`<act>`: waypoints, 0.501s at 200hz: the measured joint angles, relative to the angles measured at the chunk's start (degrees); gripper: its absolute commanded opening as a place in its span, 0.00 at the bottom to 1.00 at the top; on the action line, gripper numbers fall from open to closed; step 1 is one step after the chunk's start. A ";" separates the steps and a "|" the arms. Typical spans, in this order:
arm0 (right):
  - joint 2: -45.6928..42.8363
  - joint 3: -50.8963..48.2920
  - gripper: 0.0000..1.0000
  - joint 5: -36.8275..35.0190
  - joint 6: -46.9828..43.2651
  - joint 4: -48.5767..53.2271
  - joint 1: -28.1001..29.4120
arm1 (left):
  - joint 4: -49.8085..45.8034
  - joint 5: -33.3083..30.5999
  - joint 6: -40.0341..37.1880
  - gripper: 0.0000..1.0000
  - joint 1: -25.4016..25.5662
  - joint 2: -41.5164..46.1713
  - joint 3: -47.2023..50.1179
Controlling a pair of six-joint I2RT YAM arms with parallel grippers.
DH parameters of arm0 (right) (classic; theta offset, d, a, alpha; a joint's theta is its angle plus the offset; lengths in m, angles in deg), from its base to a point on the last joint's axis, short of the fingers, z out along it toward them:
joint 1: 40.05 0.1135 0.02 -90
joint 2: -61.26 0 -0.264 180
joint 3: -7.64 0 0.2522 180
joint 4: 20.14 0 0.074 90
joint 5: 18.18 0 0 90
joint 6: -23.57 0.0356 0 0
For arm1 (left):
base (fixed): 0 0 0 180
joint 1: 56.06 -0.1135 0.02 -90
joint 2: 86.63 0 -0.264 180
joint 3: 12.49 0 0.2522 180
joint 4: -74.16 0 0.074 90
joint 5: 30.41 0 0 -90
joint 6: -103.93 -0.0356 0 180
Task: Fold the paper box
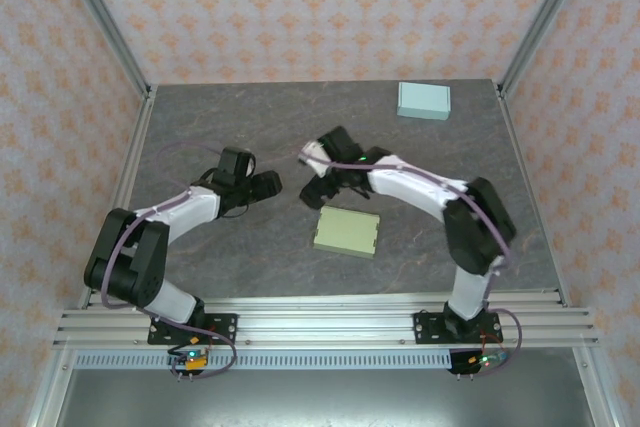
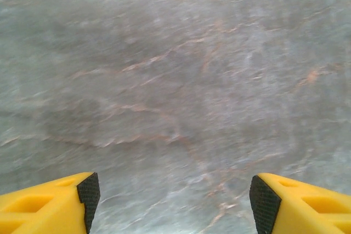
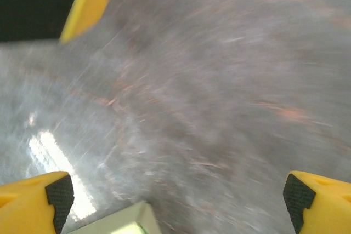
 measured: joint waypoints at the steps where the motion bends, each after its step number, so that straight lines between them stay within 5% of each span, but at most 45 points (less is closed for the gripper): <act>1: -0.37 -0.17 0.99 -0.26 0.35 -0.17 -0.11 | -0.04 0.24 0.02 0.75 0.07 -0.22 -0.33; 18: -8.74 -2.64 0.99 -9.60 10.99 -0.28 -3.45 | -0.07 2.91 -0.52 0.75 0.79 -2.29 -3.28; 47: -16.83 -0.24 1.00 -22.93 43.36 10.95 -10.10 | -4.17 7.23 -2.01 0.75 5.44 -5.66 -8.39; 70: -19.93 -4.20 0.98 -20.46 66.53 17.64 -13.99 | -10.91 12.13 -2.38 0.74 9.25 -11.26 -16.70; 100: -20.41 -19.30 0.97 -6.75 90.18 15.21 -14.23 | -16.96 17.79 0.87 0.74 11.13 -18.05 -22.91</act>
